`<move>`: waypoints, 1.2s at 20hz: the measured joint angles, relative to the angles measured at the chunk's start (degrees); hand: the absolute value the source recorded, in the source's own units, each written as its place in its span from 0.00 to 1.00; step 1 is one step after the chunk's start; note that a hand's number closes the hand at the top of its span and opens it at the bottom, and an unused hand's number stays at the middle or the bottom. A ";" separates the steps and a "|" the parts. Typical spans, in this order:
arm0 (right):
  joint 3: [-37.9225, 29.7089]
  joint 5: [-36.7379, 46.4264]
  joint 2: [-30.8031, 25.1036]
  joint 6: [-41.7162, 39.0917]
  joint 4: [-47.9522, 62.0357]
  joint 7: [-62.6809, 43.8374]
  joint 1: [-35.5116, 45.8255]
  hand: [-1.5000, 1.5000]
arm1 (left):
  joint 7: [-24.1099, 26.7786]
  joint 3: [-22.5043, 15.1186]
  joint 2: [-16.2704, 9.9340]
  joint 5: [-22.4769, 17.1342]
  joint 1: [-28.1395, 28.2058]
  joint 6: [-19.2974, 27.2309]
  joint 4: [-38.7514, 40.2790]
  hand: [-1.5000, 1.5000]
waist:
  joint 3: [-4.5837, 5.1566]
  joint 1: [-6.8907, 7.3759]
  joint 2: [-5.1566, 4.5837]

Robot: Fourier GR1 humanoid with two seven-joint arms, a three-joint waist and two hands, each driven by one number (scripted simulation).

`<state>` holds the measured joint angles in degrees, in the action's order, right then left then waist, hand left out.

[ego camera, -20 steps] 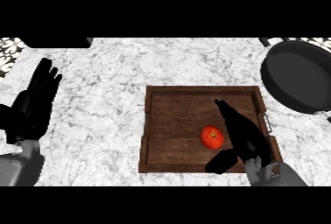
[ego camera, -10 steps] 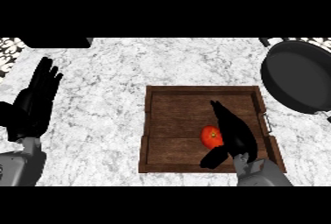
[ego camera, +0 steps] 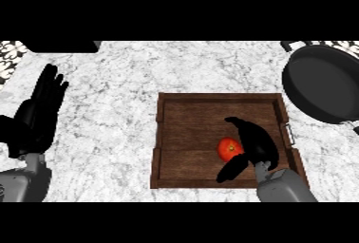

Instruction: Pick the tomato from the tray and place it in the pot

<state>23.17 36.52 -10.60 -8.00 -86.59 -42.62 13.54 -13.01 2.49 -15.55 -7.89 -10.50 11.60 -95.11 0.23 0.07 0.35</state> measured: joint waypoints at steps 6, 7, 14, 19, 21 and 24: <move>0.46 3.08 0.17 -0.08 2.42 6.03 0.50 1.00 | 0.52 1.22 0.35 0.22 -0.57 -1.32 1.47 0.50 | 0.25 -0.13 0.31; 0.36 3.12 -0.27 -0.76 1.13 6.44 -0.47 1.00 | 0.69 1.58 0.39 0.16 -0.95 -1.61 1.93 0.50 | 0.24 -0.18 0.30; 2.20 4.44 -2.04 -3.34 -1.10 12.95 -2.47 1.00 | 0.39 2.02 1.04 0.79 -0.80 -2.05 2.18 0.50 | 0.36 -0.22 0.46; 9.25 4.69 -8.04 -7.64 -6.43 25.09 -5.37 1.00 | 0.64 1.77 1.42 1.24 -0.44 -1.85 1.75 0.50 | 0.08 -0.22 0.23; 10.38 4.97 -11.00 -8.29 -10.30 28.19 -7.92 1.00 | -0.03 2.31 1.00 1.01 -0.90 -2.03 1.32 0.50 | -0.04 -0.37 0.10; 10.02 5.40 -14.05 -7.98 -15.65 31.28 -11.99 1.00 | 0.39 2.39 1.44 1.35 -0.42 -2.29 1.59 0.50 | -0.14 -0.43 -0.07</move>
<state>33.19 41.92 -24.65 -15.99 -102.24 -11.34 1.56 -12.62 4.88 -14.11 -6.54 -10.92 9.31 -93.51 0.09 -0.36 0.28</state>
